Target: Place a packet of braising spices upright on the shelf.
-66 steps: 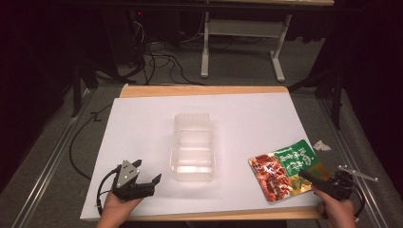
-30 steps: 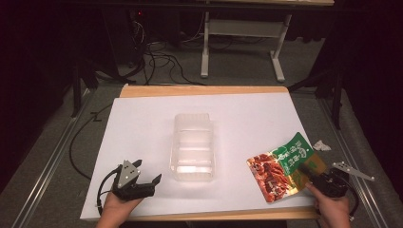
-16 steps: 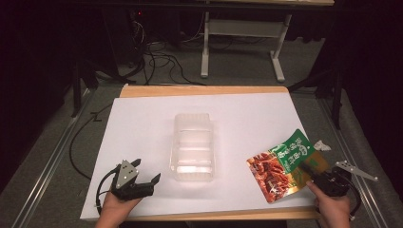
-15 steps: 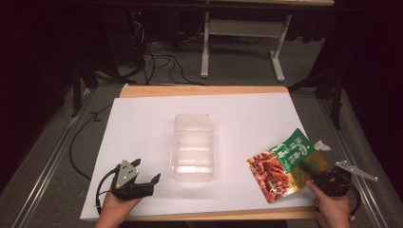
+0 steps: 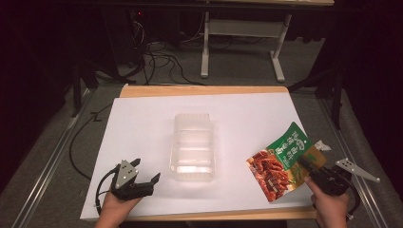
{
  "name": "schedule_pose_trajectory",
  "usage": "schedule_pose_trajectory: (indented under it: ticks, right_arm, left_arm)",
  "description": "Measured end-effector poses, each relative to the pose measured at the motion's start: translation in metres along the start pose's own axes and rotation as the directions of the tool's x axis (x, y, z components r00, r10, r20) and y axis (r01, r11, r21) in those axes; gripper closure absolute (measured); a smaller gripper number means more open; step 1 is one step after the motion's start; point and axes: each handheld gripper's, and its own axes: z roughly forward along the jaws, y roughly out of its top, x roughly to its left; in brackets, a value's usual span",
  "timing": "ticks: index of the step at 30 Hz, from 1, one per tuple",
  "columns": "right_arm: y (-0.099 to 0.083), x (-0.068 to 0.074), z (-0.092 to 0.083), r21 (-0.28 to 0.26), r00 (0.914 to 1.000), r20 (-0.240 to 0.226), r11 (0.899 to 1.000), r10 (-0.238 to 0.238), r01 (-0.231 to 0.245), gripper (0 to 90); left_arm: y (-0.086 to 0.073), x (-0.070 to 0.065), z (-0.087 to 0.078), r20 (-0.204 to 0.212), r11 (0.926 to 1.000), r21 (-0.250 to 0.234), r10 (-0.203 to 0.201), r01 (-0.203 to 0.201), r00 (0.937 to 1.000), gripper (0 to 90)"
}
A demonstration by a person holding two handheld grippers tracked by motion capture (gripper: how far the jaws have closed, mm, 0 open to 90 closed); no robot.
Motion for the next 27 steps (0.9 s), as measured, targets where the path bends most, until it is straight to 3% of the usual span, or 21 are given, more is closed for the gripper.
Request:
schedule_pose_trajectory:
  ticks: [14,27]
  right_arm:
    - [0.012,0.029,-0.002,-0.064,0.9936,-0.069,0.994,-0.09,0.085,90.0]
    - [0.018,0.066,0.002,-0.094,0.9728,-0.143,0.981,-0.182,0.169,90.0]
  left_arm:
    - [0.0,-0.001,0.0,0.0,1.0,-0.004,0.002,-0.002,1.0,14.2]
    - [0.0,-0.001,0.0,-0.001,1.0,-0.006,0.006,-0.006,1.0,14.2]
